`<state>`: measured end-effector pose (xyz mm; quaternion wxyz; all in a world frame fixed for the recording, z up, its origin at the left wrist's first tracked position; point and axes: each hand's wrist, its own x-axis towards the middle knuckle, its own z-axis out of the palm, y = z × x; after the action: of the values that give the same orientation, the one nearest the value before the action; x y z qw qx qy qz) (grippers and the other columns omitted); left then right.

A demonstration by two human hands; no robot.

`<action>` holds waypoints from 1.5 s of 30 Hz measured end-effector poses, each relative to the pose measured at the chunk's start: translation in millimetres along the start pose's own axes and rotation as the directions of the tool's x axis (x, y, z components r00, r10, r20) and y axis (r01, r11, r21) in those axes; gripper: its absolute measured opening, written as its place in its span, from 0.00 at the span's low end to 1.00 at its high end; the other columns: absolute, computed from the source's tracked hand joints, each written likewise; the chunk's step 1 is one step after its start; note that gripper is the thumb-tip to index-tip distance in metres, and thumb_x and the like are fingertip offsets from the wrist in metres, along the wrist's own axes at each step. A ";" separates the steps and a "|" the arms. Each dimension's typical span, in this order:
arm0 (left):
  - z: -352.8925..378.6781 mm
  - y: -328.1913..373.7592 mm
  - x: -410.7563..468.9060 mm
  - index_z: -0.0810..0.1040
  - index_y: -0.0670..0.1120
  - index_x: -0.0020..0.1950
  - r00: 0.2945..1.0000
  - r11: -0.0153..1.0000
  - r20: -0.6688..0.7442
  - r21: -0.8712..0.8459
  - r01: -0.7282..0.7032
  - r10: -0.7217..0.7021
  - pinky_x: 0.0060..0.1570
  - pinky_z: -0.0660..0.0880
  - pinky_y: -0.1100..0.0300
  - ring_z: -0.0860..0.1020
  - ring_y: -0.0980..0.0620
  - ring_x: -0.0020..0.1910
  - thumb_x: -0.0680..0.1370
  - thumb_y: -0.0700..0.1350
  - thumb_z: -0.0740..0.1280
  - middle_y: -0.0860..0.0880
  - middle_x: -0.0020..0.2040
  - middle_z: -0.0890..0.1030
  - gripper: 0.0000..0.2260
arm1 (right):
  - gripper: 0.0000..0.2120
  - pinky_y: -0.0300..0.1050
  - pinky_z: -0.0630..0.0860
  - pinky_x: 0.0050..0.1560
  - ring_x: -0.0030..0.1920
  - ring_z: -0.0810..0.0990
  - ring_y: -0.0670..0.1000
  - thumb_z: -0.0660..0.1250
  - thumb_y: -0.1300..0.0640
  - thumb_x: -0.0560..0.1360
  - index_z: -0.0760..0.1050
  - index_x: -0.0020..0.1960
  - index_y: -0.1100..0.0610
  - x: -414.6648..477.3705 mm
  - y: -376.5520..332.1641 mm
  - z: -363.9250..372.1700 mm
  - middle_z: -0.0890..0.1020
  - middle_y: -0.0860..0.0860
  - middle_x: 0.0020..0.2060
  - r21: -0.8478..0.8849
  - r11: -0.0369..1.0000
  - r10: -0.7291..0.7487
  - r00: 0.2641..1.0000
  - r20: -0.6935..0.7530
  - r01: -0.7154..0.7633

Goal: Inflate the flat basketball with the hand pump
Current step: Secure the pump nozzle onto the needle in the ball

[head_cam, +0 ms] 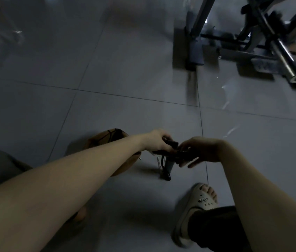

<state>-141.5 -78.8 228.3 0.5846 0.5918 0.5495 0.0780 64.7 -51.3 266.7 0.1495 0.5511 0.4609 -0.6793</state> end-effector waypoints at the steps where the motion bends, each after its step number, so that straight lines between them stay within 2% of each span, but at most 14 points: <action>1: -0.4 -3.2 -0.5 0.80 0.46 0.58 0.999 0.999 -0.039 -0.037 -0.006 0.005 0.47 0.81 0.52 0.81 0.46 0.49 0.74 0.49 0.75 0.44 0.52 0.82 0.15 | 0.15 0.57 0.78 0.61 0.55 0.84 0.58 0.63 0.56 0.81 0.74 0.65 0.59 1.1 -0.4 1.2 0.84 0.59 0.55 -0.020 0.999 -0.029 0.999 0.041 0.030; 4: -2.5 -16.1 -4.2 0.82 0.45 0.52 0.989 0.989 -0.149 -0.144 -0.029 0.007 0.52 0.80 0.51 0.83 0.45 0.49 0.75 0.48 0.74 0.43 0.48 0.84 0.09 | 0.15 0.55 0.81 0.55 0.48 0.82 0.59 0.70 0.60 0.77 0.76 0.63 0.58 9.3 -3.4 7.6 0.82 0.61 0.51 -0.068 0.992 -0.108 0.994 0.030 0.109; 7: -7.9 -29.4 -4.0 0.82 0.46 0.51 0.981 0.952 -0.189 -0.306 -0.018 -0.042 0.49 0.80 0.53 0.83 0.48 0.45 0.76 0.48 0.73 0.44 0.47 0.84 0.07 | 0.13 0.48 0.80 0.46 0.42 0.77 0.55 0.69 0.61 0.78 0.78 0.62 0.60 22.2 -5.9 10.0 0.79 0.58 0.44 -0.045 0.973 -0.229 0.969 -0.090 0.225; 11: -20.6 -43.6 0.5 0.81 0.40 0.56 0.890 0.775 -0.392 -0.628 -0.076 -0.230 0.41 0.81 0.55 0.83 0.45 0.43 0.80 0.47 0.68 0.39 0.50 0.83 0.11 | 0.11 0.53 0.81 0.46 0.35 0.78 0.52 0.67 0.55 0.79 0.79 0.56 0.61 36.6 -8.9 4.6 0.79 0.55 0.35 -0.054 0.951 -0.308 0.915 -0.259 0.305; 14: -30.0 -61.8 2.7 0.81 0.40 0.52 0.747 0.810 -0.550 -0.585 -0.027 -0.372 0.37 0.75 0.57 0.78 0.50 0.36 0.82 0.44 0.64 0.43 0.41 0.81 0.09 | 0.13 0.52 0.79 0.39 0.30 0.76 0.52 0.67 0.53 0.79 0.79 0.52 0.65 48.4 -12.8 -7.3 0.77 0.56 0.32 -0.072 0.945 -0.318 0.847 -0.426 0.318; 17: -33.7 -75.7 9.3 0.80 0.40 0.47 0.676 0.861 -0.623 -0.507 0.034 -0.394 0.38 0.68 0.56 0.72 0.48 0.36 0.82 0.44 0.62 0.45 0.38 0.76 0.11 | 0.15 0.47 0.76 0.32 0.28 0.73 0.52 0.68 0.52 0.79 0.80 0.50 0.65 63.4 -16.8 -21.4 0.73 0.55 0.30 -0.088 0.958 -0.277 0.796 -0.539 0.274; 21: -31.2 -80.7 18.8 0.80 0.43 0.48 0.661 0.880 -0.631 -0.465 0.098 -0.407 0.34 0.65 0.59 0.71 0.52 0.36 0.83 0.44 0.59 0.49 0.37 0.75 0.12 | 0.21 0.52 0.81 0.36 0.32 0.77 0.57 0.62 0.46 0.79 0.77 0.48 0.65 99.9 -29.2 -36.8 0.76 0.57 0.32 -0.235 0.967 -0.239 0.656 -0.716 0.095; 25: -41.9 -90.9 30.9 0.79 0.45 0.45 0.640 0.860 -0.632 -0.503 0.090 -0.437 0.33 0.66 0.59 0.72 0.52 0.37 0.82 0.45 0.63 0.51 0.36 0.74 0.09 | 0.19 0.49 0.70 0.40 0.41 0.75 0.58 0.53 0.43 0.82 0.71 0.50 0.58 149.6 -43.8 -38.1 0.75 0.55 0.42 -0.550 0.827 -0.398 0.569 -0.720 -0.117; 28: -51.9 -103.5 35.7 0.77 0.47 0.40 0.724 0.816 -0.531 -0.573 0.076 -0.441 0.32 0.64 0.59 0.69 0.51 0.33 0.79 0.48 0.68 0.49 0.34 0.71 0.09 | 0.16 0.48 0.68 0.43 0.47 0.76 0.60 0.55 0.46 0.82 0.72 0.52 0.59 196.6 -39.0 -42.7 0.73 0.56 0.44 -0.539 0.830 -0.355 0.606 -0.712 -0.146; 33: -54.8 -121.2 44.8 0.80 0.43 0.50 0.848 0.795 -0.320 -0.580 0.178 -0.422 0.29 0.69 0.63 0.72 0.54 0.29 0.79 0.46 0.69 0.48 0.35 0.75 0.06 | 0.15 0.46 0.70 0.38 0.40 0.76 0.58 0.60 0.52 0.81 0.74 0.49 0.64 246.8 12.9 -59.1 0.78 0.58 0.41 -0.316 0.945 -0.184 0.670 -0.719 -0.080; 37: -47.1 -123.6 50.8 0.81 0.39 0.56 0.858 0.673 -0.195 -0.709 0.211 -0.475 0.31 0.75 0.63 0.78 0.55 0.33 0.80 0.42 0.68 0.46 0.38 0.80 0.08 | 0.14 0.56 0.77 0.49 0.49 0.78 0.63 0.59 0.55 0.81 0.75 0.59 0.63 251.3 51.3 -64.2 0.79 0.61 0.50 -0.302 0.951 -0.166 0.712 -0.682 -0.068; 41: -35.5 -115.6 53.4 0.79 0.37 0.58 0.821 0.567 -0.156 -0.792 0.228 -0.549 0.37 0.79 0.58 0.81 0.52 0.36 0.80 0.40 0.67 0.44 0.41 0.83 0.09 | 0.21 0.57 0.72 0.60 0.61 0.73 0.64 0.60 0.55 0.80 0.65 0.70 0.63 224.3 60.5 -38.2 0.70 0.62 0.65 -0.355 0.919 -0.135 0.708 -0.693 -0.172; 43: -29.7 -108.9 52.7 0.79 0.37 0.57 0.790 0.530 -0.167 -0.818 0.223 -0.591 0.37 0.80 0.57 0.83 0.52 0.35 0.80 0.39 0.67 0.43 0.41 0.84 0.08 | 0.17 0.54 0.75 0.53 0.53 0.77 0.60 0.61 0.57 0.78 0.70 0.64 0.62 208.9 55.6 -15.1 0.74 0.59 0.59 -0.368 0.924 -0.203 0.685 -0.700 -0.103; 45: -23.7 -101.9 49.8 0.79 0.37 0.56 0.767 0.502 -0.187 -0.842 0.196 -0.614 0.36 0.80 0.56 0.84 0.51 0.36 0.80 0.38 0.67 0.42 0.43 0.85 0.07 | 0.10 0.49 0.76 0.39 0.40 0.79 0.55 0.61 0.59 0.77 0.76 0.54 0.62 194.9 43.8 9.2 0.81 0.55 0.45 -0.346 0.937 -0.286 0.686 -0.669 0.053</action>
<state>-196.8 -56.7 128.9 0.6320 0.0861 0.7077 0.3039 22.5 -22.4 73.4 -0.0222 0.6947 0.6295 -0.3474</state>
